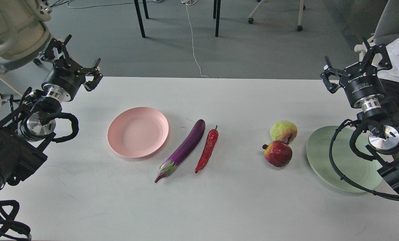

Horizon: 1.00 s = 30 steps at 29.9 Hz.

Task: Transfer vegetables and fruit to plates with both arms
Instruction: 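Move the right gripper over the yellow-green pear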

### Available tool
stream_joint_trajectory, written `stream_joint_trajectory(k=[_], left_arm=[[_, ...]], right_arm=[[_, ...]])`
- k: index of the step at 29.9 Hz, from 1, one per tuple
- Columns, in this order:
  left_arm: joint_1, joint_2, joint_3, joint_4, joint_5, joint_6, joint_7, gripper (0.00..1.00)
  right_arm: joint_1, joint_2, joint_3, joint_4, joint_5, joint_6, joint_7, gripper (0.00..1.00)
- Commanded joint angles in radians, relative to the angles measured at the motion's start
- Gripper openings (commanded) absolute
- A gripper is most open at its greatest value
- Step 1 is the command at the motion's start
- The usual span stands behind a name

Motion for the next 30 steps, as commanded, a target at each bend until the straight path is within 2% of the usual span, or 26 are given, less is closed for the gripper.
stream_joint_trajectory(k=[1,8,12,19,25,30], left_arm=[[0.002,0.001,-0.002,0.000,-0.003,-0.001,-0.011,0.98],[0.002,0.001,0.000,-0.002,-0.003,0.002,0.000,0.98],[0.002,0.001,0.002,-0.002,-0.001,0.004,0.000,0.98],[-0.003,0.011,0.000,-0.002,-0.001,0.006,-0.006,0.98],[-0.009,0.041,0.000,-0.002,-0.001,-0.002,-0.001,0.98],[-0.017,0.042,-0.002,-0.002,-0.004,-0.005,-0.009,0.98]], right_arm=[[0.003,0.006,-0.001,-0.001,-0.001,0.000,0.000,0.99],[0.046,-0.023,-0.116,0.031,-0.084,0.000,-0.006,0.99],[0.135,-0.156,-0.237,0.081,-0.196,0.000,-0.009,0.99],[0.466,-0.241,-0.624,0.130,-0.221,0.000,-0.008,0.99],[0.834,-0.236,-1.058,0.226,-0.319,0.000,0.000,0.99],[1.017,-0.219,-1.291,0.291,-0.398,0.000,0.000,0.99]])
